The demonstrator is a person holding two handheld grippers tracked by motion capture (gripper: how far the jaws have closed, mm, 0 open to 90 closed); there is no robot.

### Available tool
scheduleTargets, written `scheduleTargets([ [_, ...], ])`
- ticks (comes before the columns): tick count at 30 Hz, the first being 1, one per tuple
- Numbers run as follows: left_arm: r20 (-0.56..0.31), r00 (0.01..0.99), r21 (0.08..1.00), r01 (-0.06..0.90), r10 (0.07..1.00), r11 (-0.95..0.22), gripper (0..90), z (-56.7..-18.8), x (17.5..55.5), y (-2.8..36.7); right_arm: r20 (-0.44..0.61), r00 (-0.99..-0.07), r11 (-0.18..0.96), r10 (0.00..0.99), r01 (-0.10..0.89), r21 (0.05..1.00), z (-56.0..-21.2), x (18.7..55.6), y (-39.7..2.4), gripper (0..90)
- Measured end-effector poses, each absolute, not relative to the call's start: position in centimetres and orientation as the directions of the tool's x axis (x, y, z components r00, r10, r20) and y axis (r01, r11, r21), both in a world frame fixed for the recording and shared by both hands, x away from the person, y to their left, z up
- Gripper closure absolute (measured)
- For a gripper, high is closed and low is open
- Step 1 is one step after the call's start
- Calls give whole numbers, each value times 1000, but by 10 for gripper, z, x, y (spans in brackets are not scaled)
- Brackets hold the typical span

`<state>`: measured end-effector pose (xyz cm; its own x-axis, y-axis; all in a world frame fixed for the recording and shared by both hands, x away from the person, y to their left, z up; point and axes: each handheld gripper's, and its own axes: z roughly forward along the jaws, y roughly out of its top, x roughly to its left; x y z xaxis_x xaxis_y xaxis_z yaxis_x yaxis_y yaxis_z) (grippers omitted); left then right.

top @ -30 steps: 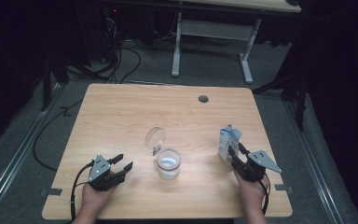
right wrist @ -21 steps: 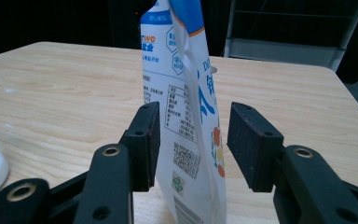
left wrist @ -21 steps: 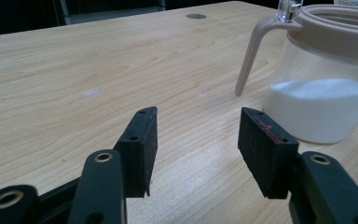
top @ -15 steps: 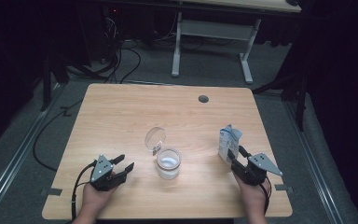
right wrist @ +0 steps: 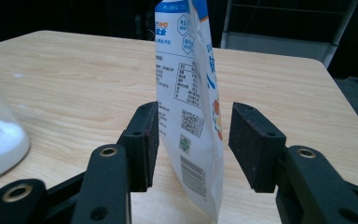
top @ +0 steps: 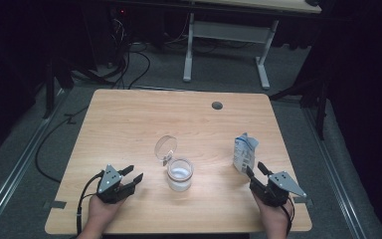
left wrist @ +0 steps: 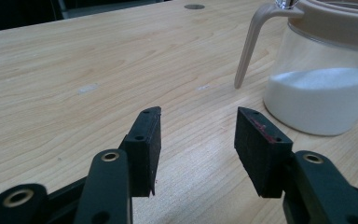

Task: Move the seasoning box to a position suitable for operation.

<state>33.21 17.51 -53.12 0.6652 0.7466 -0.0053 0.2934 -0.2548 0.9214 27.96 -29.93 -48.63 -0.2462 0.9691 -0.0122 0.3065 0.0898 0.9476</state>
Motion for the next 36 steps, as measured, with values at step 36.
scheduleTargets([
  [36, -21, 655, 917, 314, 756, -247, 551, -530, 333, 176, -33, -412, 211, 911, 393, 895, -511, 285, -238, 666],
])
